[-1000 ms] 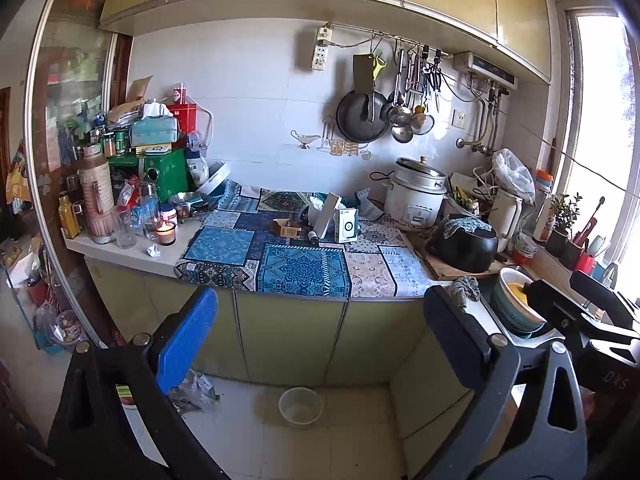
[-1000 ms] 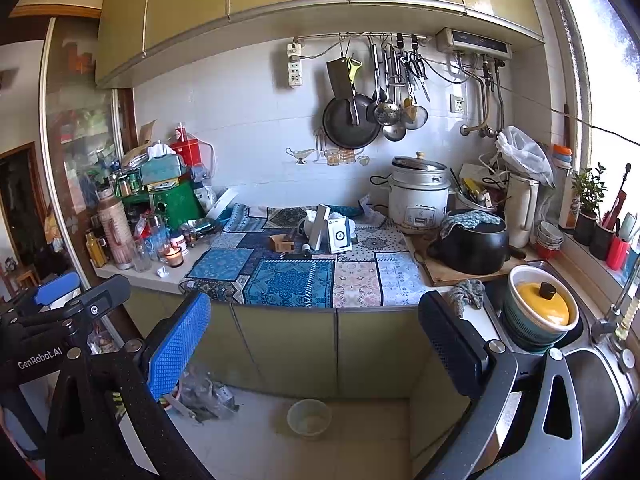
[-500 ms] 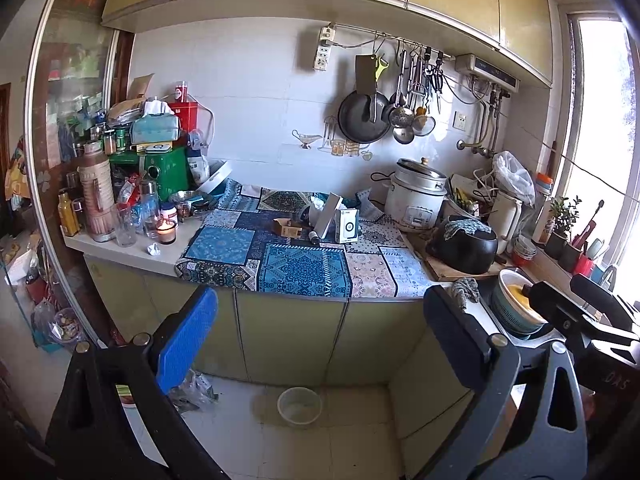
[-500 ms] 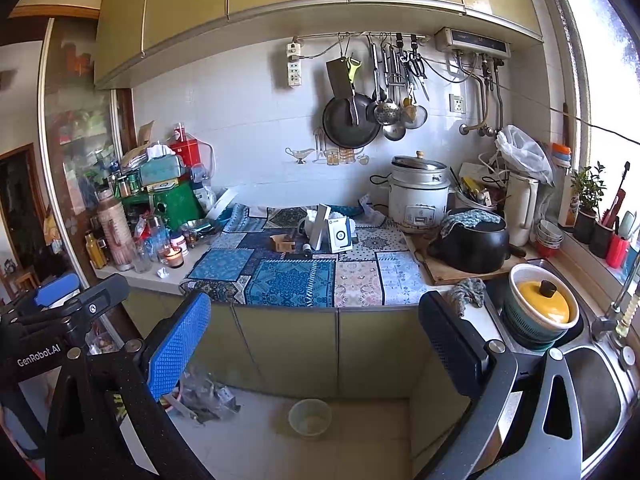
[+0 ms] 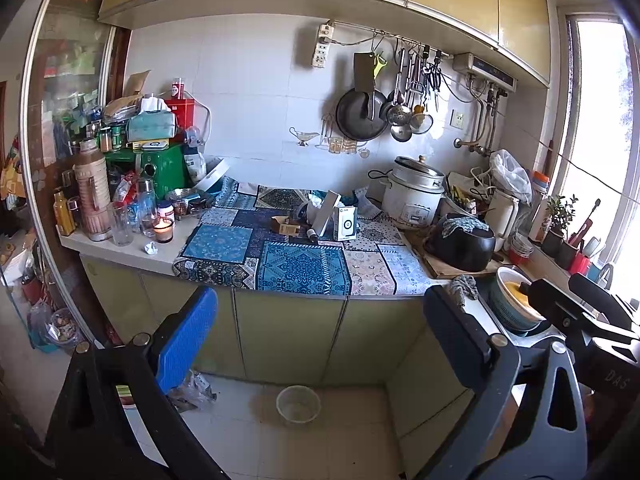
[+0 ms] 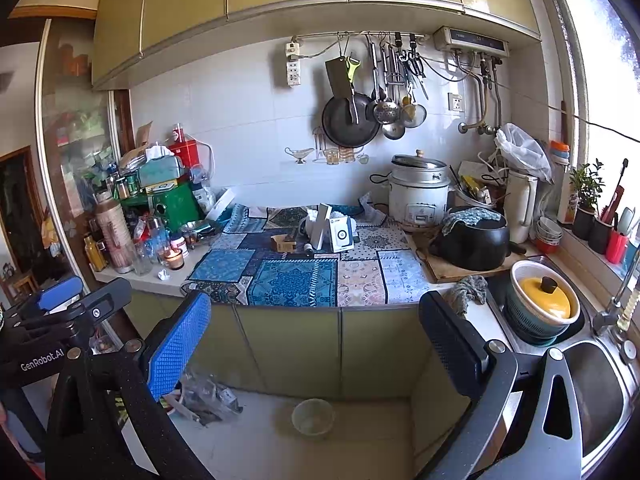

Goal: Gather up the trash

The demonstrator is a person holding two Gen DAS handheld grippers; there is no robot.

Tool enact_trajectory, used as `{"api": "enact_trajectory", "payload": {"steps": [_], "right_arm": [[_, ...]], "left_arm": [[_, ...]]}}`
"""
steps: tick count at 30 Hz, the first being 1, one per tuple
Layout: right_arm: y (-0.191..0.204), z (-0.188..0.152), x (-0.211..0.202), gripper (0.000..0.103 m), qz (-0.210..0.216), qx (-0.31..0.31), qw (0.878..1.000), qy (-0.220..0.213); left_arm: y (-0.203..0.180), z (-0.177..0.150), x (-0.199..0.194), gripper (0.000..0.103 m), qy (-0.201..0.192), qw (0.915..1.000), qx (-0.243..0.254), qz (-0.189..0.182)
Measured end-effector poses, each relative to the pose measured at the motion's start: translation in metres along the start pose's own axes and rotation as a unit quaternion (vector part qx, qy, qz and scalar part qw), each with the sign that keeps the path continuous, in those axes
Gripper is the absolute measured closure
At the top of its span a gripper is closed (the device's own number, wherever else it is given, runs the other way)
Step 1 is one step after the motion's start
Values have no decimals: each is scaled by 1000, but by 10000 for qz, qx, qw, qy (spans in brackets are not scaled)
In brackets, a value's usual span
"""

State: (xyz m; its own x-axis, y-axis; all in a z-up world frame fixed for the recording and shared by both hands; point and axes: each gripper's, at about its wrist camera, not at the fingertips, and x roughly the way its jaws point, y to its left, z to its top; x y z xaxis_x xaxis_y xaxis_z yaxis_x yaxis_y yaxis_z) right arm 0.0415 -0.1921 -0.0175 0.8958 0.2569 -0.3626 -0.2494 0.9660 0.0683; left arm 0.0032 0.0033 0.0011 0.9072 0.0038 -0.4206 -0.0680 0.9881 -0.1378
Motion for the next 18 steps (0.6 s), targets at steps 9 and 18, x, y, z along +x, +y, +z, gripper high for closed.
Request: {"api": "enact_trajectory", "payload": {"steps": [9, 18], "right_arm": [[16, -6, 6, 0, -110, 162, 9998, 39], [27, -12, 21, 0, -215, 230, 9993, 196]], "left_arm": [[14, -1, 4, 0, 102, 9999, 38, -118], [36, -6, 29, 0, 331, 9993, -93, -120]]}}
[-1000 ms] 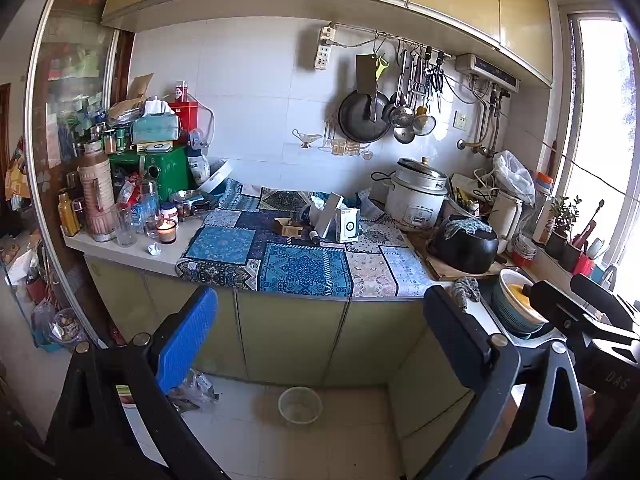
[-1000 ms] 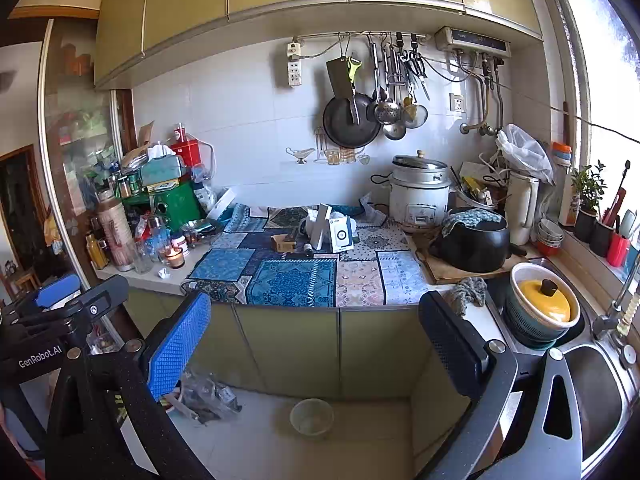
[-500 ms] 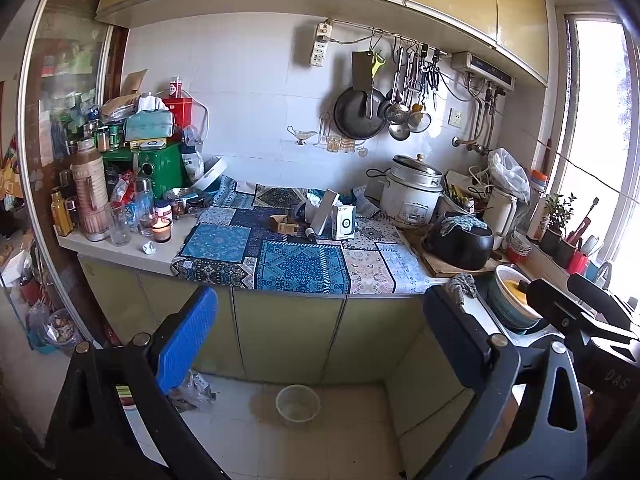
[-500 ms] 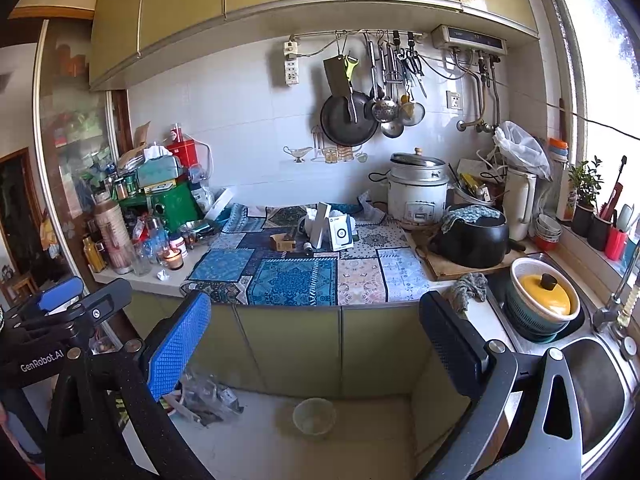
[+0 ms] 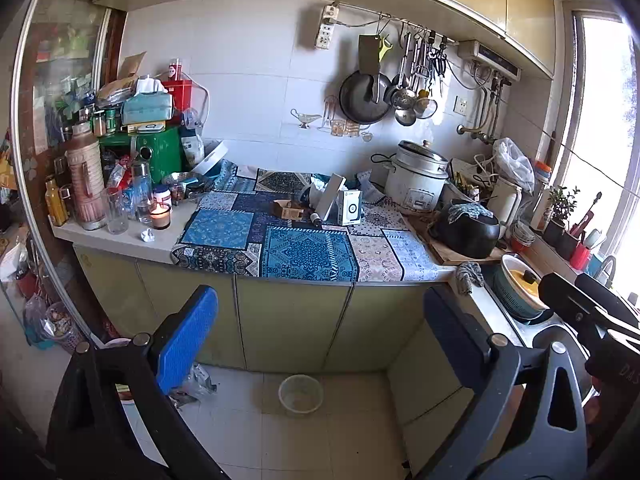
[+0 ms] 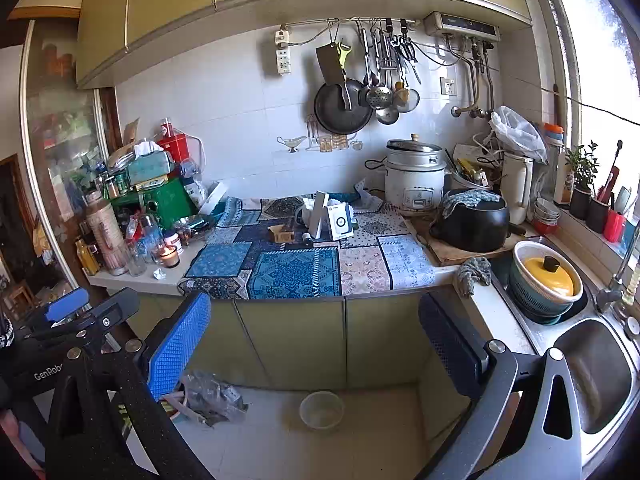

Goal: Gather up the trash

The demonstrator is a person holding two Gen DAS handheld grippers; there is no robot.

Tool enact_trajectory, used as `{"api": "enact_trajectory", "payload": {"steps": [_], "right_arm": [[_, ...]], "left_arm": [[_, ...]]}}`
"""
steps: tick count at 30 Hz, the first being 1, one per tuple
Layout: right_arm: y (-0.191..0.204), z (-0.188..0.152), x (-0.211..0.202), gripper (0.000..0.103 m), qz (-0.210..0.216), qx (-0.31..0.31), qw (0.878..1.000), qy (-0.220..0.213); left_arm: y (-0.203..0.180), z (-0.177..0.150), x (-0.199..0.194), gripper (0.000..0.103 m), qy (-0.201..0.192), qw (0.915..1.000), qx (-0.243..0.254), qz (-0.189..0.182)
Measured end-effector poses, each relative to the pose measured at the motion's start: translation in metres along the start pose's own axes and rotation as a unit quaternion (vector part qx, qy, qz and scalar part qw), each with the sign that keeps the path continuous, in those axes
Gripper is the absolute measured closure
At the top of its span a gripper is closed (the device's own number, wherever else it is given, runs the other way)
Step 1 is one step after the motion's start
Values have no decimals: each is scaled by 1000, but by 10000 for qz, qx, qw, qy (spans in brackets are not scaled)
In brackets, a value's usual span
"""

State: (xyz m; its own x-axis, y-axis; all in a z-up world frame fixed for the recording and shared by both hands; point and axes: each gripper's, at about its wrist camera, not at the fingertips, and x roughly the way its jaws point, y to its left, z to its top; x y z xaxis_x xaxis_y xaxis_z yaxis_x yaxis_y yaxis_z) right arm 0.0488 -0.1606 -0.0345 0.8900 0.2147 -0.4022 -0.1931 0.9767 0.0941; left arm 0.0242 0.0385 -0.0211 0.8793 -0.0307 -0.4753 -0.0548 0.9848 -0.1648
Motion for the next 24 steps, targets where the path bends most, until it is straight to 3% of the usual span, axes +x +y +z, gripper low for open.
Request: {"api": "enact_trajectory", "payload": {"steps": [13, 24], "right_arm": [[-23, 9, 71, 0, -93, 176, 9993, 317], [-72, 68, 178, 0, 25, 31, 9992, 410]], "left_arm": [[12, 22, 93, 0, 389, 9991, -86, 115], [-25, 98, 219, 0, 380, 9982, 60, 463]]}}
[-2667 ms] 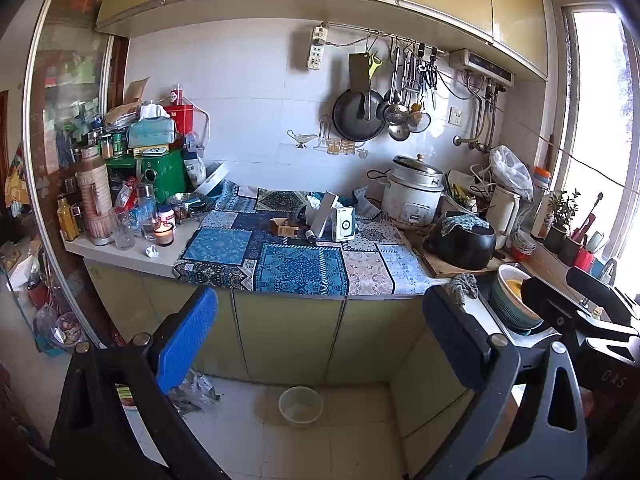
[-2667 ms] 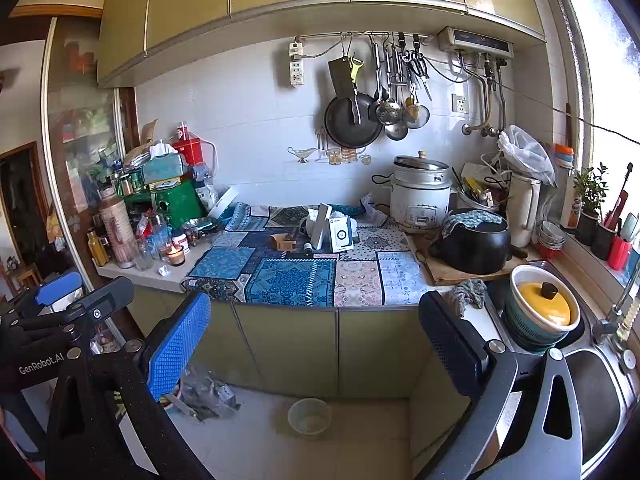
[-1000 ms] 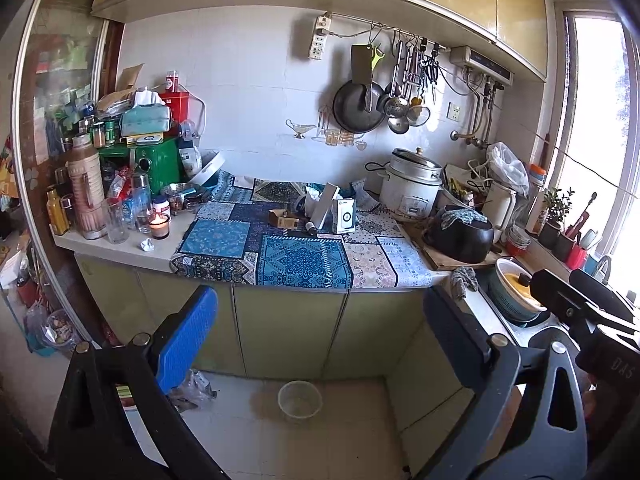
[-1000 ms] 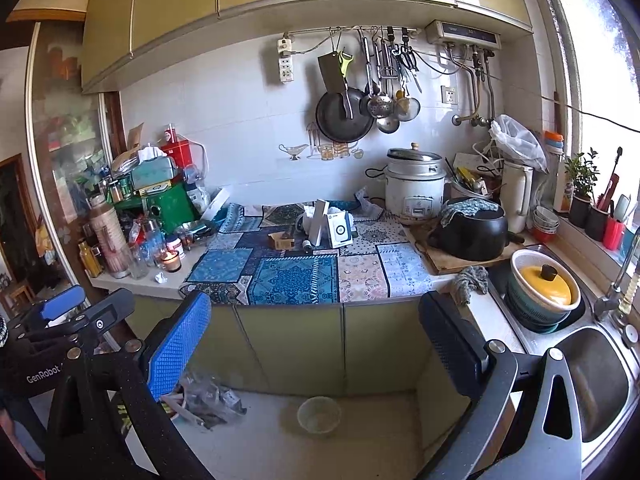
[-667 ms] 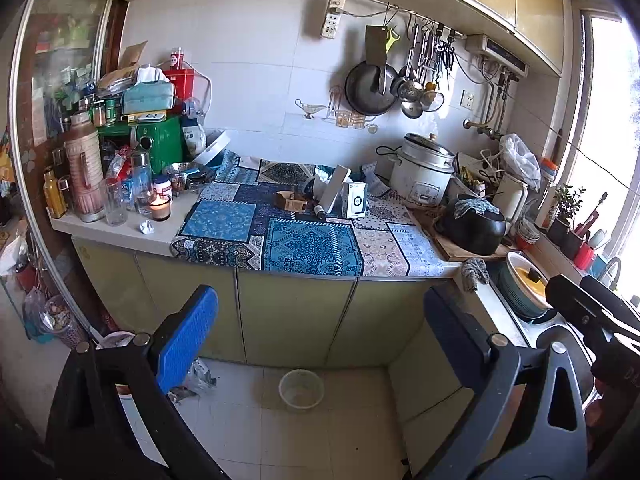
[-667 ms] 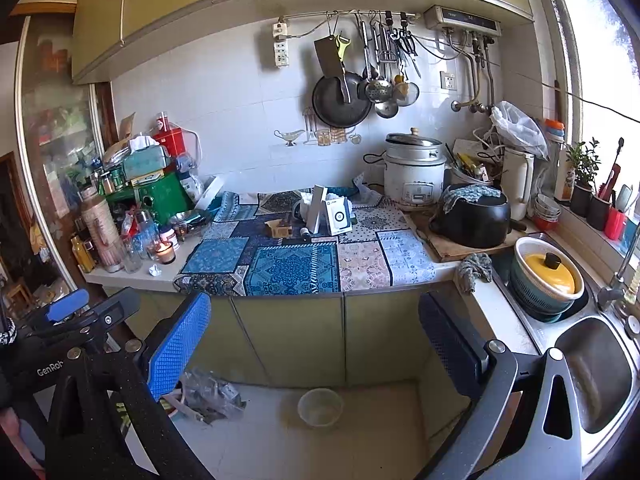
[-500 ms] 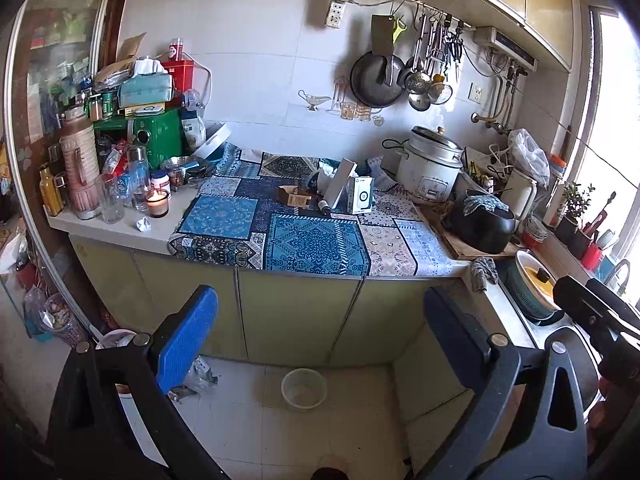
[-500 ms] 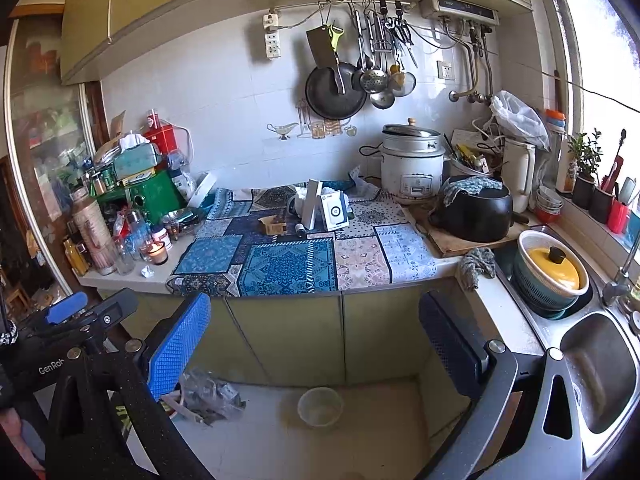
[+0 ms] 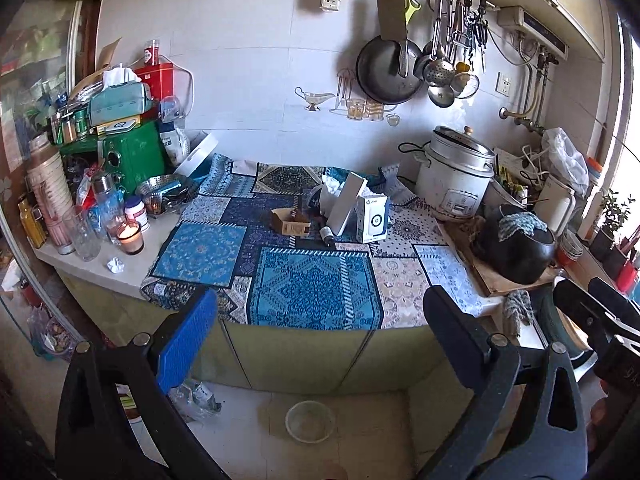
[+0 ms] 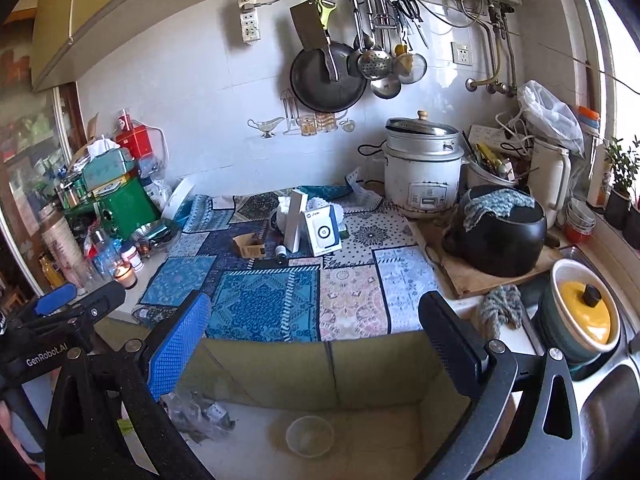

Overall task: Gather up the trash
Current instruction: 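Grasp the brown cardboard piece with the left tool while the right tool grasps the white HP box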

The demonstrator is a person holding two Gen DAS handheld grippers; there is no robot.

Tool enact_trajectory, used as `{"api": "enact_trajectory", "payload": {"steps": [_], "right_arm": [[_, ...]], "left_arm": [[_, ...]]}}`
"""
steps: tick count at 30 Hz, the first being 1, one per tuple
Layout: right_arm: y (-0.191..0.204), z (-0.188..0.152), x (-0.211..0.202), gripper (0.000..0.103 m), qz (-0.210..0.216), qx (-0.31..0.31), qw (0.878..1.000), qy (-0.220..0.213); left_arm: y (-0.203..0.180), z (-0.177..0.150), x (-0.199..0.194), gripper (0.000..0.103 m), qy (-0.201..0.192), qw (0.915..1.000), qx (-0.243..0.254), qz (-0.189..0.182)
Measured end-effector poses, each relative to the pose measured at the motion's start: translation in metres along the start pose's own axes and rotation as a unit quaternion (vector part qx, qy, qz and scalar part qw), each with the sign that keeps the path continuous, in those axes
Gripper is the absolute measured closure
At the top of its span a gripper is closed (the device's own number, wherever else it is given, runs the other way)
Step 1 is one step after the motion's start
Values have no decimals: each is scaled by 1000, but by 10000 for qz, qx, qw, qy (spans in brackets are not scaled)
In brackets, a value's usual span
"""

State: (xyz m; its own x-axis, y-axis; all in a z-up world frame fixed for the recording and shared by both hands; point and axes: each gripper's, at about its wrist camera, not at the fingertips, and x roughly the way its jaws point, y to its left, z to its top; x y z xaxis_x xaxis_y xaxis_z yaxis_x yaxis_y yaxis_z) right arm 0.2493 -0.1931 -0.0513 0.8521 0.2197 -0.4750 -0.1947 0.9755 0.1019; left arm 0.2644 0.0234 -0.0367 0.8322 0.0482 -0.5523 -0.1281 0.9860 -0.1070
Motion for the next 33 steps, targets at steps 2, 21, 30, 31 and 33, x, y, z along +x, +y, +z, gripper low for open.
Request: {"api": "enact_trajectory", "payload": {"steps": [2, 21, 30, 31, 33], "right_arm": [[-10, 10, 21, 0, -5, -56, 10000, 32], [-42, 50, 218, 0, -159, 465, 9919, 1169], [-25, 75, 334, 0, -505, 623, 9812, 1756], [-22, 77, 347, 0, -535, 588, 9803, 1809], [-16, 80, 371, 0, -571, 473, 9785, 1924]], "left_arm": [[-9, 14, 24, 0, 1, 10000, -26, 50], [51, 73, 291, 11, 1187, 9906, -610, 284], [120, 99, 416, 12, 2011, 9757, -786, 368], [124, 99, 428, 12, 2067, 9746, -730, 458], [128, 100, 451, 12, 2218, 9718, -626, 503]]}}
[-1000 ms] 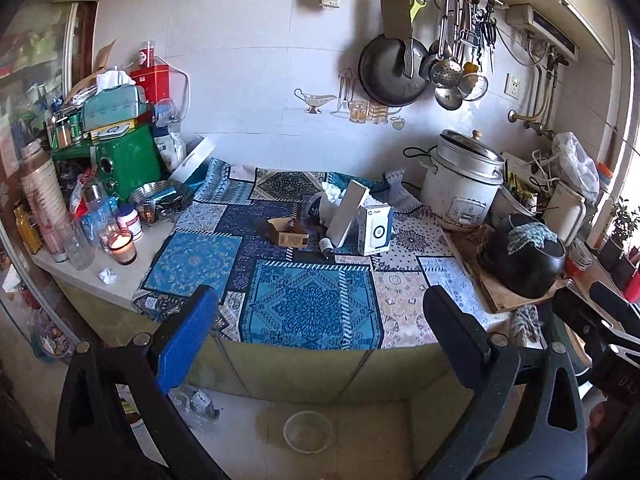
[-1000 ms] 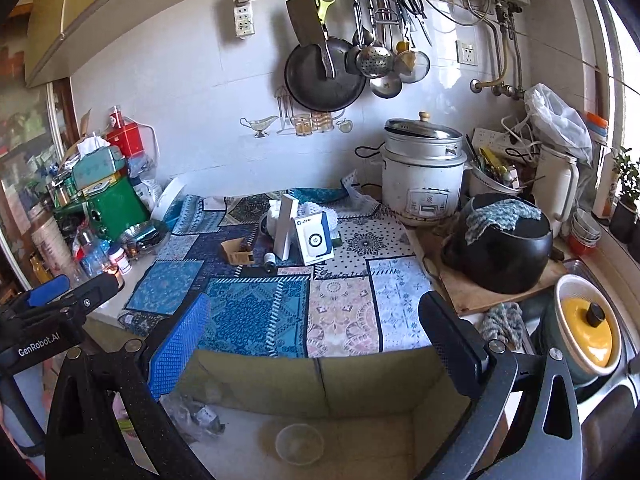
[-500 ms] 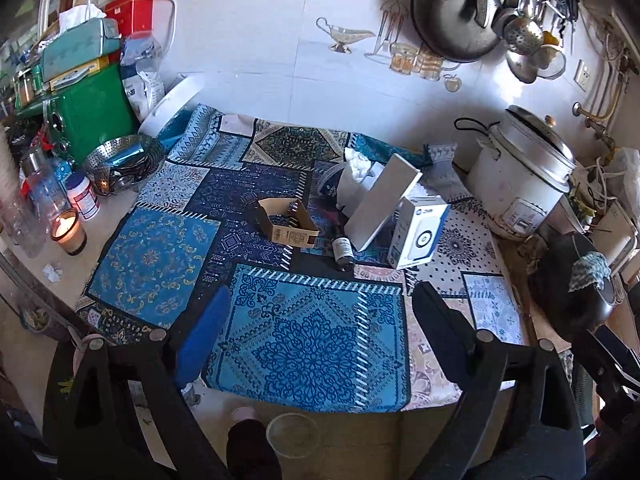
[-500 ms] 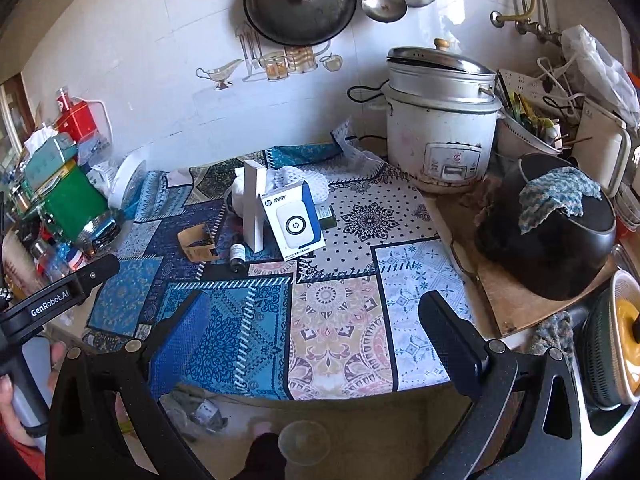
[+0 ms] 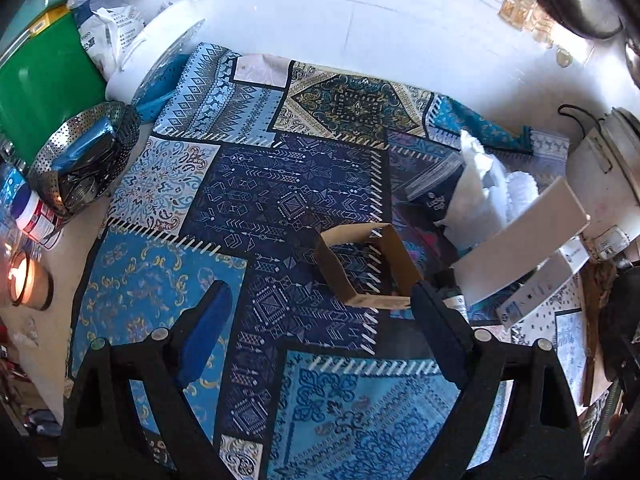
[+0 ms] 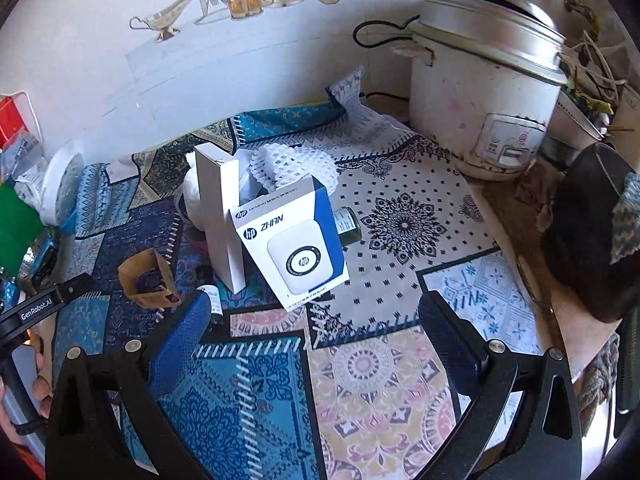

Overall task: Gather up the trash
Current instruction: 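Grasp the brown cardboard piece with the left tool while the right tool grasps the white HP box, then carry the cardboard piece and HP box down to the white floor bin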

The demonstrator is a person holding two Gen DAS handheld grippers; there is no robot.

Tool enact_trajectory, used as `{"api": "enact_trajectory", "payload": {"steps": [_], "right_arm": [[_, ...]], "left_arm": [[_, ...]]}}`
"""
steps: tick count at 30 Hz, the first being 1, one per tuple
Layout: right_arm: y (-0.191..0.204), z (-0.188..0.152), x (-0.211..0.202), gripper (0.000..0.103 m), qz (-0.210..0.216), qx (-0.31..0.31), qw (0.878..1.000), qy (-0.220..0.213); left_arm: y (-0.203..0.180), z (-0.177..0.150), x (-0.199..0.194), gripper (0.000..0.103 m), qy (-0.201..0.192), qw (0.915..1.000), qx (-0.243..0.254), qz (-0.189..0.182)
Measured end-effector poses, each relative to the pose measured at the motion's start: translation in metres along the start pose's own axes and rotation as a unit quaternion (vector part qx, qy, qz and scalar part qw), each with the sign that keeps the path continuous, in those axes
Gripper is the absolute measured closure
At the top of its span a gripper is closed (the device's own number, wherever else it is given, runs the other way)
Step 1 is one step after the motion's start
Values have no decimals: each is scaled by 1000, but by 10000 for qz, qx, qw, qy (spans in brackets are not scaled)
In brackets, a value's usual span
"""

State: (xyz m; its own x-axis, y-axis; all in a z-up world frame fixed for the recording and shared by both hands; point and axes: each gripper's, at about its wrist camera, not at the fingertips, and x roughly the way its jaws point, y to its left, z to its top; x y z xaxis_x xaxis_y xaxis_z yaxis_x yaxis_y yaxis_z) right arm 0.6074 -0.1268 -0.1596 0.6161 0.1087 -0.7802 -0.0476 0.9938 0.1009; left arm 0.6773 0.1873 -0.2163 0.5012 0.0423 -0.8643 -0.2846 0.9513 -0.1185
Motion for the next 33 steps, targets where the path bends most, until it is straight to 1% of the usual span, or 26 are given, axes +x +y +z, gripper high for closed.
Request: {"api": "enact_trajectory", "payload": {"steps": [3, 5, 6, 8, 9, 10, 12, 14, 16, 17, 19, 20, 21, 22, 23, 24, 25, 27, 30, 33], "right_arm": [[15, 14, 26, 0, -116, -312, 9994, 104], [21, 21, 38, 0, -204, -495, 9985, 95], [23, 24, 43, 0, -237, -570, 9980, 95], [25, 29, 50, 0, -210, -667, 9975, 82], [25, 32, 54, 0, -220, -687, 9973, 103], [25, 34, 58, 0, -247, -695, 9972, 127], [23, 37, 64, 0, -345, -635, 9971, 227], [20, 40, 71, 0, -316, -521, 9976, 330], [18, 41, 73, 1, -226, -417, 9984, 313], [16, 42, 74, 2, -190, -415, 9985, 313], [16, 42, 74, 5, -53, -440, 9985, 315], [16, 42, 75, 11, 45, -441, 9985, 319], [16, 43, 75, 20, 150, -448, 9983, 330], [16, 43, 76, 23, 227, -465, 9981, 349], [17, 42, 76, 23, 219, -488, 9980, 343], [18, 42, 75, 23, 183, -518, 9980, 318], [19, 41, 73, 23, 147, -545, 9980, 274], [18, 41, 67, 23, 136, -559, 9981, 218], [14, 38, 51, 23, 270, -522, 9982, 95], [9, 33, 31, 23, 362, -535, 9979, -72]], "left_arm": [[4, 12, 27, 12, 304, 9994, 18, -192], [5, 16, 42, 12, 498, 9981, -39, -371], [6, 18, 50, 12, 598, 9974, -54, -401], [6, 21, 61, 16, 717, 9968, -92, -341], [7, 22, 66, 20, 767, 9965, -114, -326], [8, 23, 71, 22, 820, 9960, -146, -321], [8, 23, 77, 24, 868, 9955, -220, -316], [9, 22, 83, 29, 866, 9956, -228, -258], [7, 22, 88, 40, 920, 9954, -159, -226], [6, 21, 90, 44, 951, 9951, -121, -233], [4, 19, 93, 54, 1036, 9942, -56, -297], [3, 19, 95, 56, 1093, 9934, -56, -341], [3, 18, 97, 63, 1136, 9928, -81, -380], [4, 18, 99, 69, 1173, 9921, -105, -425], [2, 17, 99, 73, 1194, 9918, -120, -434], [2, 17, 99, 82, 1192, 9919, -132, -413], [2, 16, 99, 89, 1181, 9921, -131, -392], [1, 14, 95, 94, 1147, 9927, -121, -357], [0, 9, 84, 101, 1015, 9943, -63, -320], [0, 2, 66, 103, 789, 9966, 8, -232]]}}
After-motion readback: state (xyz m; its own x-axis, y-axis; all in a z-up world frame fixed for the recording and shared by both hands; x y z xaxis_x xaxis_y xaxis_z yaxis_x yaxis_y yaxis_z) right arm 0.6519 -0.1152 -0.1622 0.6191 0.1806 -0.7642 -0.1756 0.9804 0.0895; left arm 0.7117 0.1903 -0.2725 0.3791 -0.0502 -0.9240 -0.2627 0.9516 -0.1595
